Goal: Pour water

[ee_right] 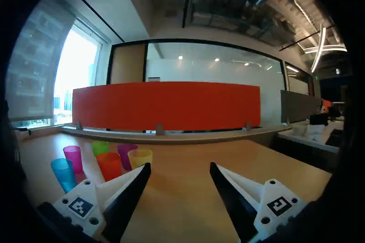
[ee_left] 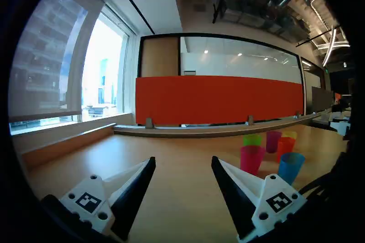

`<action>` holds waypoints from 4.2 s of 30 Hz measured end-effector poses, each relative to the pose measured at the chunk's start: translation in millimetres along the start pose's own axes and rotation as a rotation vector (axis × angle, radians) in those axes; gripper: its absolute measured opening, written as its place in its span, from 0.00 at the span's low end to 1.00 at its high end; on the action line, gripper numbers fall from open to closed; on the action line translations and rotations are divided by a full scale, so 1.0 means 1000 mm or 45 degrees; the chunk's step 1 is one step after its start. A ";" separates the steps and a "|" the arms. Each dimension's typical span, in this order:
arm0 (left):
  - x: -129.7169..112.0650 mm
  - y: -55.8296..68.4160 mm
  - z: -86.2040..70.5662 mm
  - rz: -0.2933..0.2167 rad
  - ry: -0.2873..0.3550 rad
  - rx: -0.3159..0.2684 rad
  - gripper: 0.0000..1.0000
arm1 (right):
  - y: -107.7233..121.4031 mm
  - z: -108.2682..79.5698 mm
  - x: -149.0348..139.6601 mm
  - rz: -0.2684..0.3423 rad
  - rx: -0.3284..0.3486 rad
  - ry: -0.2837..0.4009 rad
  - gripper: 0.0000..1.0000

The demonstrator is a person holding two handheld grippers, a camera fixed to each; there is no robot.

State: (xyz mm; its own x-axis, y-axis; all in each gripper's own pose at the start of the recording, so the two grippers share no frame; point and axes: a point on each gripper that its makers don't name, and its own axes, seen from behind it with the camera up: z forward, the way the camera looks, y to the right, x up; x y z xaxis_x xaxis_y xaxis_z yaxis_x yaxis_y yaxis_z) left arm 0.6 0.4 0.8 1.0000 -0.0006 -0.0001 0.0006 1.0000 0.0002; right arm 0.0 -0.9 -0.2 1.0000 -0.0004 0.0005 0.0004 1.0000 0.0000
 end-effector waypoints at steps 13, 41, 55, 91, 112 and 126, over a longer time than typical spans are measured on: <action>-0.001 0.001 0.001 0.001 -0.002 0.000 0.90 | -0.001 0.001 -0.001 -0.009 0.003 -0.001 1.00; 0.067 0.036 0.004 -0.005 -0.049 -0.269 0.90 | -0.034 -0.009 0.082 -0.163 0.118 0.041 1.00; 0.060 0.081 0.000 0.133 -0.170 -0.552 0.90 | -0.054 -0.013 0.070 -0.265 0.326 -0.113 1.00; -0.012 0.173 -0.007 0.351 -0.509 -1.079 0.91 | -0.098 -0.027 0.034 -0.352 0.695 -0.415 1.00; -0.057 0.222 -0.005 0.398 -0.667 -1.309 0.91 | -0.108 -0.005 0.016 -0.342 0.747 -0.453 1.00; -0.070 0.243 0.002 0.445 -0.693 -1.359 0.91 | -0.107 0.002 0.007 -0.345 0.758 -0.463 1.00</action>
State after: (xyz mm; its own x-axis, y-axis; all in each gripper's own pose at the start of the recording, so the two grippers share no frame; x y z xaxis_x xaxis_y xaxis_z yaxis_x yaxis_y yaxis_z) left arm -69.6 243.6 3.0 0.8169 0.5199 0.2499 -0.0108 0.4469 -0.8945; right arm 7.1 -108.0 1.8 0.9015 -0.3502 0.2542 0.1432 0.7957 0.5885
